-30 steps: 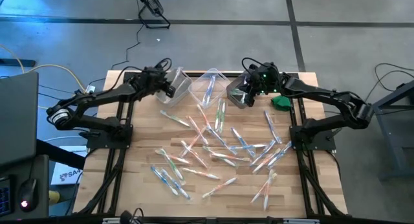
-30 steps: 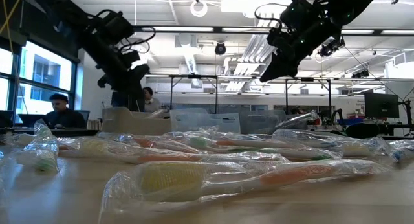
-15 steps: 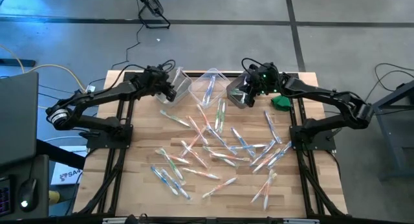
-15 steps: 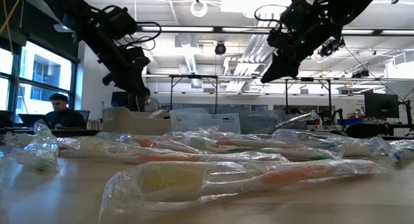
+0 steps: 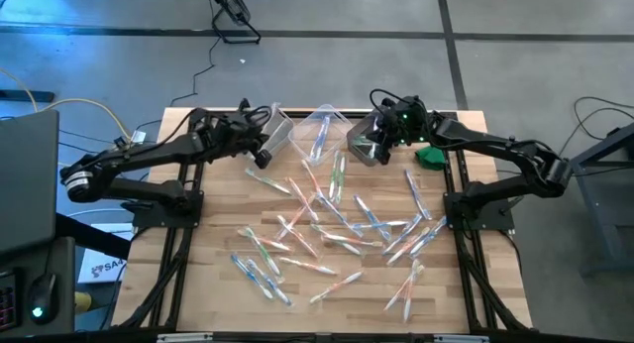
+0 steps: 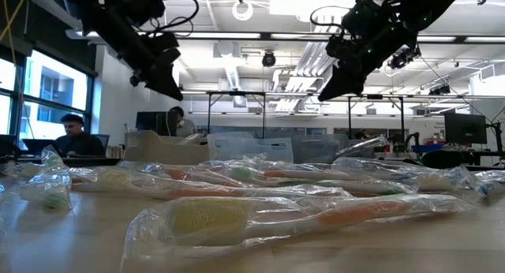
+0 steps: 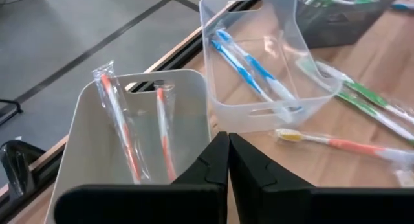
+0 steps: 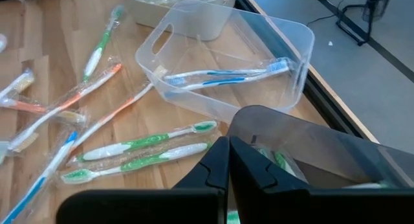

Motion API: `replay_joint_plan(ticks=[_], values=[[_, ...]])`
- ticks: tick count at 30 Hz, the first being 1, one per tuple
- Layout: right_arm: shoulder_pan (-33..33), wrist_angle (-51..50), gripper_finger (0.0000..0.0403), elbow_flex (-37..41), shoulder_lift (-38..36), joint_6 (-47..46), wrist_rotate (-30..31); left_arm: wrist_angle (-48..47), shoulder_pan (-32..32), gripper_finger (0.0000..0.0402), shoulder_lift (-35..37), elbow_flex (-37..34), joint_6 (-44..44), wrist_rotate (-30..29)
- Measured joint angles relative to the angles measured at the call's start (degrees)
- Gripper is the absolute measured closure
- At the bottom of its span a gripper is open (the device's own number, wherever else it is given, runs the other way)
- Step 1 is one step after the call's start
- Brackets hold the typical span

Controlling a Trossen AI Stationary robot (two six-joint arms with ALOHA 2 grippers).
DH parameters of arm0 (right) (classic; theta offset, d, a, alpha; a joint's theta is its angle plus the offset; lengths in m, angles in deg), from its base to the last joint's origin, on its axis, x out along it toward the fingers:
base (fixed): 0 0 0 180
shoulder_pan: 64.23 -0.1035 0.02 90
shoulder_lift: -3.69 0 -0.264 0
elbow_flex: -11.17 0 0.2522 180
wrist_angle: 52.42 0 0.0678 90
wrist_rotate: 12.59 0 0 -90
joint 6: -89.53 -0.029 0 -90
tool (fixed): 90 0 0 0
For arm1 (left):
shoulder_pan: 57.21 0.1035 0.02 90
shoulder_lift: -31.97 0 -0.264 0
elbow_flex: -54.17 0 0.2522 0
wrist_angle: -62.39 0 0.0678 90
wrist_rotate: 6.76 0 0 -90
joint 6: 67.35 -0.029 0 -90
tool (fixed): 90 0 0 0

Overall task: Pick & Place Toothbrushes
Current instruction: Put the green toothbrush into the black bin

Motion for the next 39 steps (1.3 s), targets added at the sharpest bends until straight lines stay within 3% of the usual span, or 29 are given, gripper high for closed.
replay_joint_plan(ticks=[17,25,31,39], values=[[-0.01,0.02,0.0398,0.00,0.00,0.04,-2.25,-5.61,-6.01,0.0394,4.28,0.00,0.44,0.22],[-0.02,-0.17,0.0398,0.02,0.00,1.77,-7.57,-5.59,-6.27,0.0394,4.26,0.00,0.26,6.95],[-0.02,-0.52,0.0398,0.02,0.00,6.54,-12.84,-4.76,-6.30,0.0394,4.26,0.00,0.16,6.97],[-0.02,-4.00,0.0398,0.02,0.00,5.08,-13.11,-8.31,-10.44,0.0400,4.22,2.58,-5.88,3.16]])
